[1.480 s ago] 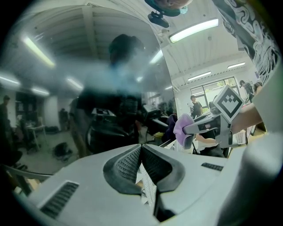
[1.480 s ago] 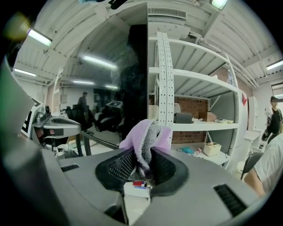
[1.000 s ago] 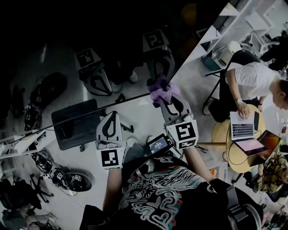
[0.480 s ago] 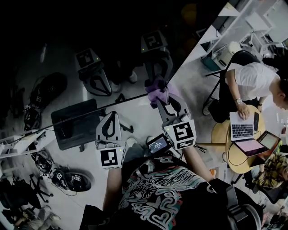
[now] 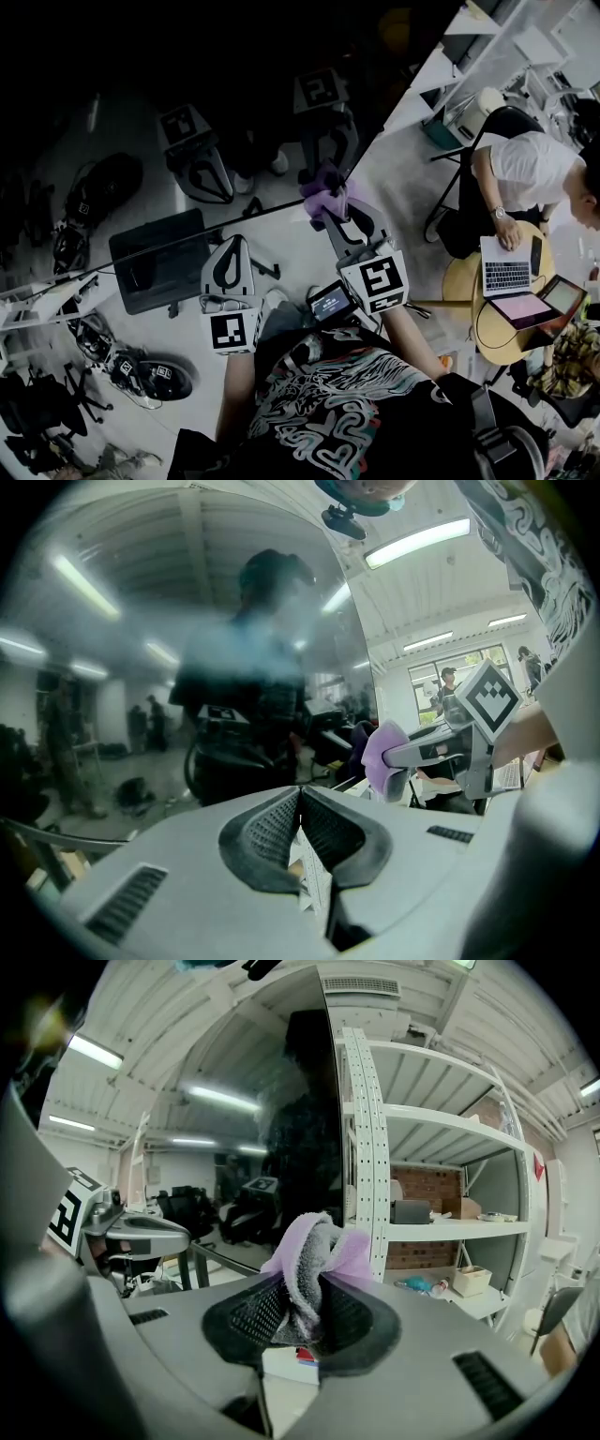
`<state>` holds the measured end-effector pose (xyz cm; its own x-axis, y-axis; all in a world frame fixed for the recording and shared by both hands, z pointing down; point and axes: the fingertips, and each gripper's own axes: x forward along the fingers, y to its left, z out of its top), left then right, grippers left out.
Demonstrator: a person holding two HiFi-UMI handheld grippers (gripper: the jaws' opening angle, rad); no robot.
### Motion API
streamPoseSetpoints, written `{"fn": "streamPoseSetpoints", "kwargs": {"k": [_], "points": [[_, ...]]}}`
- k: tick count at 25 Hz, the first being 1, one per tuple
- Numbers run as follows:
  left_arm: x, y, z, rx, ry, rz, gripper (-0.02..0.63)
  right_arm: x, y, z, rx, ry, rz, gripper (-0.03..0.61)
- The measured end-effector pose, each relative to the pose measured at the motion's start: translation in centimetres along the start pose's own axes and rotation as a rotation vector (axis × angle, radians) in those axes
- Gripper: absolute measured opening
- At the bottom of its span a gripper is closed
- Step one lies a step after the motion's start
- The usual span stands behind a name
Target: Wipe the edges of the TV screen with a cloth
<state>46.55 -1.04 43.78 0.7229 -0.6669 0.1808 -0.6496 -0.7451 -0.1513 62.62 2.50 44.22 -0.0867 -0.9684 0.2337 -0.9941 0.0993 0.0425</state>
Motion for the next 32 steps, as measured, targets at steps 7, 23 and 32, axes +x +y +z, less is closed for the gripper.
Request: {"fn": "streamPoseSetpoints", "kwargs": {"k": [7,23,32], "points": [[0.1,-0.1,0.3,0.004,-0.004,0.001,0.018,0.3,0.8,0.5,0.003,-0.004,0.037,0.121],[-0.3,0.0,0.5,0.006,-0.015,0.034,0.018,0.8,3.2,0.4,-0.023,-0.015,0.108,0.121],[-0.6,0.3,0.4,-0.003,-0.007,0.062,0.018,1.1,2.9,0.5,-0.022,-0.019,0.12,0.121]]}}
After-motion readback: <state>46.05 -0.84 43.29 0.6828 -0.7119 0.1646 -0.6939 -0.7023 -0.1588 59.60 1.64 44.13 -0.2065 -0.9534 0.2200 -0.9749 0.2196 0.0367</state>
